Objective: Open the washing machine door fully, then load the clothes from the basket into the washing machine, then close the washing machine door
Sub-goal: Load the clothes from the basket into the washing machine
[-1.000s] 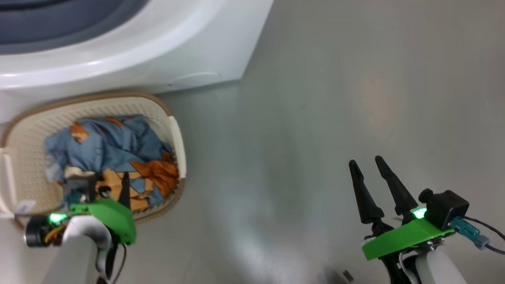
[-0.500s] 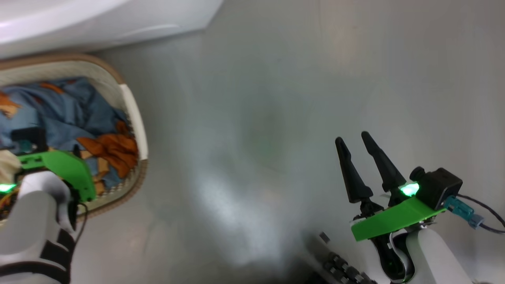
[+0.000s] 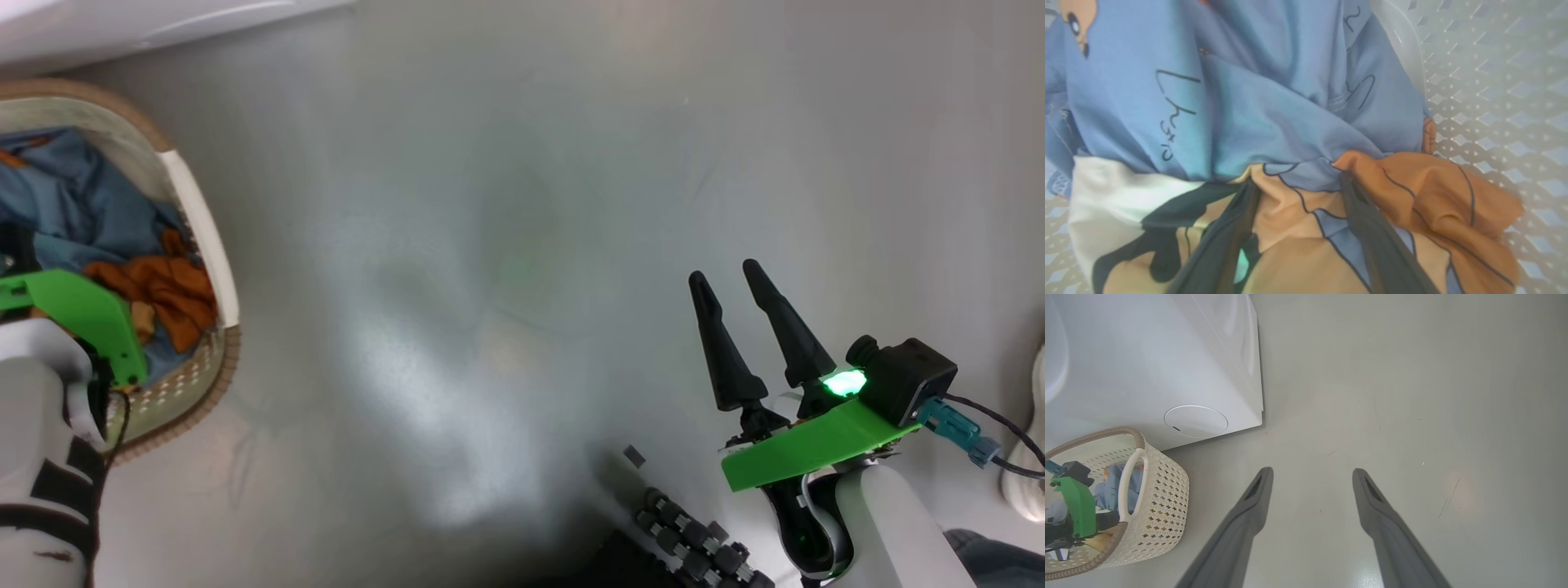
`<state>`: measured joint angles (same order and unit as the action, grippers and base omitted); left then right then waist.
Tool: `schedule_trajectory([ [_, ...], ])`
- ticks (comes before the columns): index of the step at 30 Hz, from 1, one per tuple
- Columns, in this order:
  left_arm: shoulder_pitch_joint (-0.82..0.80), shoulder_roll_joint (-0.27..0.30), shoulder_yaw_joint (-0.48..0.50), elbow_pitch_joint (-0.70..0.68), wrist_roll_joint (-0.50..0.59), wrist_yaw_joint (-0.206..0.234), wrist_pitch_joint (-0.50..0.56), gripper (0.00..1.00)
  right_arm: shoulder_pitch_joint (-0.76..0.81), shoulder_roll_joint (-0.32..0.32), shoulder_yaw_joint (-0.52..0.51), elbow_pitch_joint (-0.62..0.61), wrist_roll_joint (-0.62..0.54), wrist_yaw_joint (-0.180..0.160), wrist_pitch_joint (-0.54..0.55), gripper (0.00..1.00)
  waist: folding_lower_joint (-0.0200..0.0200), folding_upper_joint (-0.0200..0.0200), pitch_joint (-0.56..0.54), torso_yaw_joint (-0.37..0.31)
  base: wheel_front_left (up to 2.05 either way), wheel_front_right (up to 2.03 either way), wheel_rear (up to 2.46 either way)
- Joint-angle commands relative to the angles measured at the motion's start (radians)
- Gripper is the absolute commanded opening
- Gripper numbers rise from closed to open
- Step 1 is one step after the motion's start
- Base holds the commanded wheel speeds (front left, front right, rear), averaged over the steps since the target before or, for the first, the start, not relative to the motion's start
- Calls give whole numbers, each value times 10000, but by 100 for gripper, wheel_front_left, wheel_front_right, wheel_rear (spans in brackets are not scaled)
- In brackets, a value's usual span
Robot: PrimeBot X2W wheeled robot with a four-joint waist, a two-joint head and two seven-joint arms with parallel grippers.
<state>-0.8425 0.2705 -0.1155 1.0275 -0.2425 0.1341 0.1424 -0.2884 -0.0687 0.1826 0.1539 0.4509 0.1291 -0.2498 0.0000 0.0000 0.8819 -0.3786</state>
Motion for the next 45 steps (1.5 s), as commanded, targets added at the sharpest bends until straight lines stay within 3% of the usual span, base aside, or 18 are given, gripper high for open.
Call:
schedule_trajectory([
  [1,-9,378,113,0,139,67,64,100,196,-70,173,-191,143,16,-120,100,0,0,208,-195,0,0,0],
  [9,-545,663,-14,511,186,252,301,100,133,3,-78,-298,326,16,-120,100,0,0,719,-561,0,0,0],
  [11,-600,689,-18,567,178,260,287,94,122,3,-101,-310,329,16,-120,100,0,0,760,-579,0,0,0],
  [13,-703,694,-77,659,194,230,208,37,122,-8,-147,-318,343,16,-120,100,0,0,810,-579,0,0,0],
  [14,-755,678,-144,683,230,188,135,0,120,-18,-182,-320,354,16,-120,100,0,0,829,-561,0,0,0],
  [23,-861,318,-335,1000,130,-43,-691,0,73,-54,-565,-314,424,16,-120,100,0,0,585,-118,0,0,0],
  [34,648,-545,42,175,-433,370,-3589,0,373,-115,-1203,-143,250,16,-120,100,0,0,-989,989,0,0,0],
  [40,2056,-1161,240,-1146,-642,603,-4014,0,830,-256,-1620,-142,4,16,-120,100,0,0,-2190,1613,0,0,0],
  [45,3717,-1627,400,-3487,-422,948,-4037,0,1346,-341,-1812,-131,-172,16,-120,100,0,0,-3246,2071,0,0,0],
])
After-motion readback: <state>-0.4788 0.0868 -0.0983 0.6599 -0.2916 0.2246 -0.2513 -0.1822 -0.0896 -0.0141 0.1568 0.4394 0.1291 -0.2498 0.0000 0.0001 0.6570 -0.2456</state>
